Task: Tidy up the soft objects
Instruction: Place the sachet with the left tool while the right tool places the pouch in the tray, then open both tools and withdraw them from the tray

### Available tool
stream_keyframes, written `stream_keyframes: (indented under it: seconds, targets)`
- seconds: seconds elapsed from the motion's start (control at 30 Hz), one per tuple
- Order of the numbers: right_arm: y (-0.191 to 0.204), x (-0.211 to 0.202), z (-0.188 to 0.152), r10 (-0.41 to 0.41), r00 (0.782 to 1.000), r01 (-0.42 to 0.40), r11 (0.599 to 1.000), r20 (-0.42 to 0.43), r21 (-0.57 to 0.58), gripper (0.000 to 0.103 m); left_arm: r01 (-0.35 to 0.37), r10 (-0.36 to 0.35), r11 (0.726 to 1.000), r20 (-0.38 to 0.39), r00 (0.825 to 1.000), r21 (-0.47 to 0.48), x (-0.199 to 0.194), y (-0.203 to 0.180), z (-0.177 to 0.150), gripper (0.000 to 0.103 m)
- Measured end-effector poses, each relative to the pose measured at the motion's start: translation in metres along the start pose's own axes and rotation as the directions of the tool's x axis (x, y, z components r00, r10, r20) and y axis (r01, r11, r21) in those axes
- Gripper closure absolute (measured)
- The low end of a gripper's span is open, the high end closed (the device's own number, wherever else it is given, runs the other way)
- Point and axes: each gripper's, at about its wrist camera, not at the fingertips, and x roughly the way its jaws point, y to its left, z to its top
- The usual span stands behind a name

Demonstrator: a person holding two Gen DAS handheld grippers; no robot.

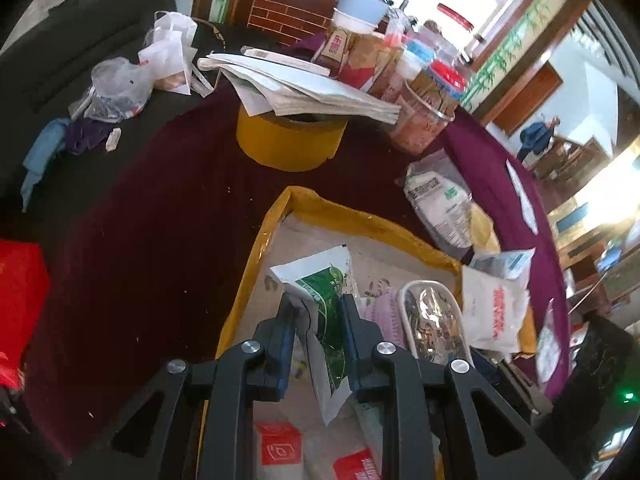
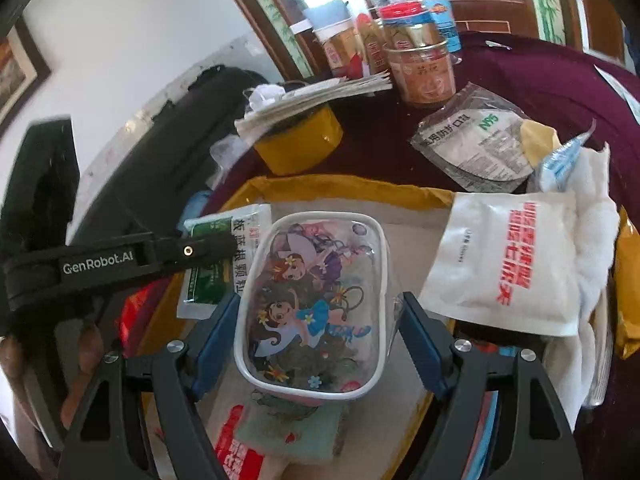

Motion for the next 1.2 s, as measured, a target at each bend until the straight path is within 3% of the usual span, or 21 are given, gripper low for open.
stream_keyframes:
  seconds: [0.07, 0.13, 0.2, 0.3, 0.37, 0.47, 0.7, 0.8, 0.87, 0.93, 1.07, 1.2]
  targets:
    - [0.002, 0.001, 0.002, -0.002, 1.0, 0.002, 1.0, -0.005, -0.001, 0.024, -0.009, 0.009, 1.0, -0.008, 1.0, 0.019, 0.002, -0.002, 0.0, 0.08]
    - [0.002, 0.004, 0.004, -0.006, 1.0, 0.006, 1.0, -0.016, -0.014, 0.024, -0.037, 0.037, 0.999, -0.008, 0.999, 0.016, 0.002, -0.001, -0.001, 0.072]
    - [0.0, 0.002, 0.004, -0.005, 1.0, 0.005, 1.0, -0.016, -0.009, 0.024, -0.035, 0.035, 0.999, 0.016, 0.999, 0.01, -0.005, -0.001, -0.003, 0.05]
    - [0.0, -0.008, 0.003, 0.044, 0.999, -0.044, 0.999, 0.025, -0.019, 0.022, -0.022, 0.021, 1.0, 0.063, 0.998, 0.017, -0.028, -0.002, -0.012, 0.039]
    - [0.002, -0.03, -0.006, 0.067, 0.993, -0.063, 0.997, 0.092, -0.046, 0.015, -0.059, 0.056, 0.998, 0.115, 0.992, 0.023, -0.046, -0.006, -0.021, 0.035]
    - [0.004, -0.066, -0.026, 0.11, 0.978, -0.094, 0.991, 0.176, -0.096, 0.014, -0.079, 0.075, 0.997, 0.181, 0.981, 0.014, -0.072, -0.015, -0.044, 0.034]
    - [-0.017, -0.141, -0.082, 0.105, 0.955, -0.08, 0.992, 0.277, -0.099, 0.014, 0.024, -0.034, 0.999, 0.211, 0.977, 0.049, -0.093, -0.064, -0.104, 0.03]
    - [-0.044, -0.165, -0.102, 0.121, 0.944, -0.135, 0.991, 0.308, 0.024, 0.014, 0.037, -0.054, 0.995, 0.181, 0.982, 0.098, -0.089, -0.096, -0.12, 0.03]
    - [-0.067, -0.175, -0.11, 0.107, 0.949, -0.158, 0.975, 0.296, 0.156, 0.014, 0.04, -0.063, 0.988, 0.158, 0.985, 0.148, -0.086, -0.119, -0.129, 0.03]
    - [-0.082, -0.181, -0.116, 0.124, 0.952, -0.185, 0.961, 0.279, 0.205, 0.014, 0.059, -0.084, 0.982, 0.137, 0.987, 0.18, -0.085, -0.138, -0.138, 0.03]
    - [-0.101, -0.193, -0.123, 0.025, 0.961, -0.091, 0.97, 0.276, 0.226, 0.014, 0.079, -0.102, 0.974, 0.098, 0.99, 0.212, -0.084, -0.16, -0.146, 0.031]
    - [-0.112, -0.2, -0.124, -0.02, 0.963, -0.05, 0.967, 0.27, 0.251, 0.014, 0.078, -0.097, 0.972, 0.078, 0.992, 0.221, -0.081, -0.17, -0.15, 0.03]
